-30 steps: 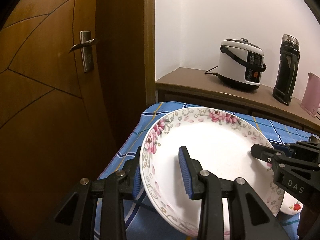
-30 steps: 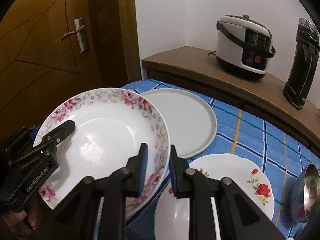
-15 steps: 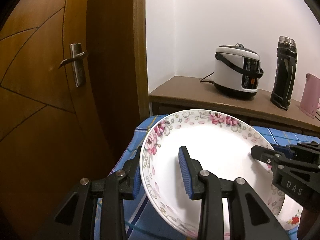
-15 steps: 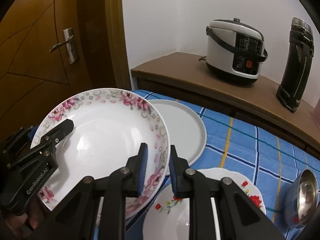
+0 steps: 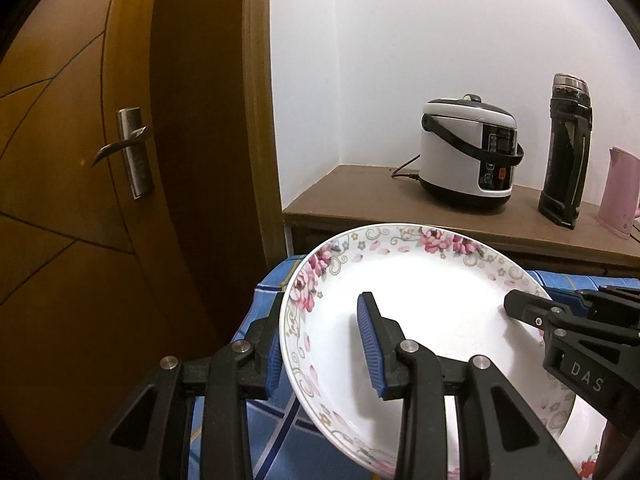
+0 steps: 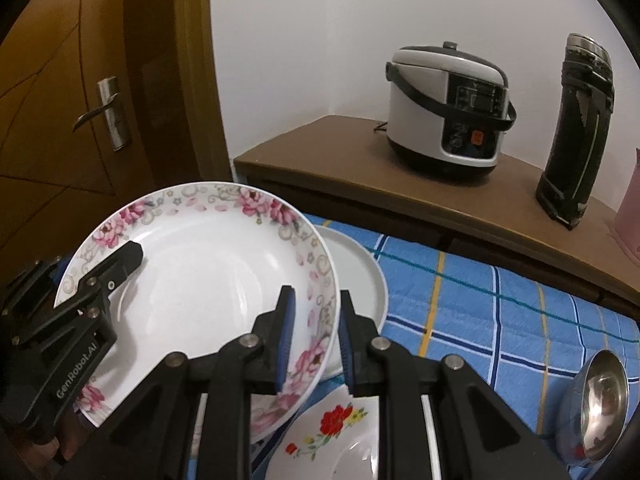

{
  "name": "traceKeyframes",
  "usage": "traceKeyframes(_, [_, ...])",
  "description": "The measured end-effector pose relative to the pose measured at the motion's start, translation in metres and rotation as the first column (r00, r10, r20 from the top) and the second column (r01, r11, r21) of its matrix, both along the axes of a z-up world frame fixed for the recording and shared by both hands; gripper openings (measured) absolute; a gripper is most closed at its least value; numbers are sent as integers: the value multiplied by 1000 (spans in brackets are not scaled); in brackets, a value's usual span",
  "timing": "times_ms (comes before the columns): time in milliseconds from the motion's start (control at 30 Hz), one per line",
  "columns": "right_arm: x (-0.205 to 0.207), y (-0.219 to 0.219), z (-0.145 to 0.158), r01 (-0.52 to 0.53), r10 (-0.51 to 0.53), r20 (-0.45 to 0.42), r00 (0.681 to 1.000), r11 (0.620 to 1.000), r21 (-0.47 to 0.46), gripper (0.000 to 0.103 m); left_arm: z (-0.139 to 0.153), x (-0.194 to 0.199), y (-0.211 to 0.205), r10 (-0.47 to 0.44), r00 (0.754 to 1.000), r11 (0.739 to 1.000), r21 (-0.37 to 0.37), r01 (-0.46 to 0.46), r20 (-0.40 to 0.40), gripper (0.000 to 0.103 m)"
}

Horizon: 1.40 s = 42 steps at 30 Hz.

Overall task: Organize plates and bowls
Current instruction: 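Lift the pink-floral plate with both grippers and carry it over the grey plate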

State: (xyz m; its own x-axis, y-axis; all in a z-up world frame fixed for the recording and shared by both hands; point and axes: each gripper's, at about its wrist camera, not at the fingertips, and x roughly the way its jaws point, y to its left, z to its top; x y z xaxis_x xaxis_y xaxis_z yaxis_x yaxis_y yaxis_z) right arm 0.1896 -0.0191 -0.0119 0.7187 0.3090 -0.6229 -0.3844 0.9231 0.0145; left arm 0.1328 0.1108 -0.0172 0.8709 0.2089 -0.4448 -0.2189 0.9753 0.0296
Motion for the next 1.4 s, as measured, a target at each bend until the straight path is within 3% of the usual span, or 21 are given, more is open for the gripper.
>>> traceKeyframes(800, [41,-2,-15,77,-77,-41,996,997,-3,20,-9,46,3,-33,999,999,0,33,-44,37])
traceKeyframes(1400, [65,-5,-37,117,-119,-119,986,993,-21,20,-30,73,0,-56,994,998,2,57,-93,37])
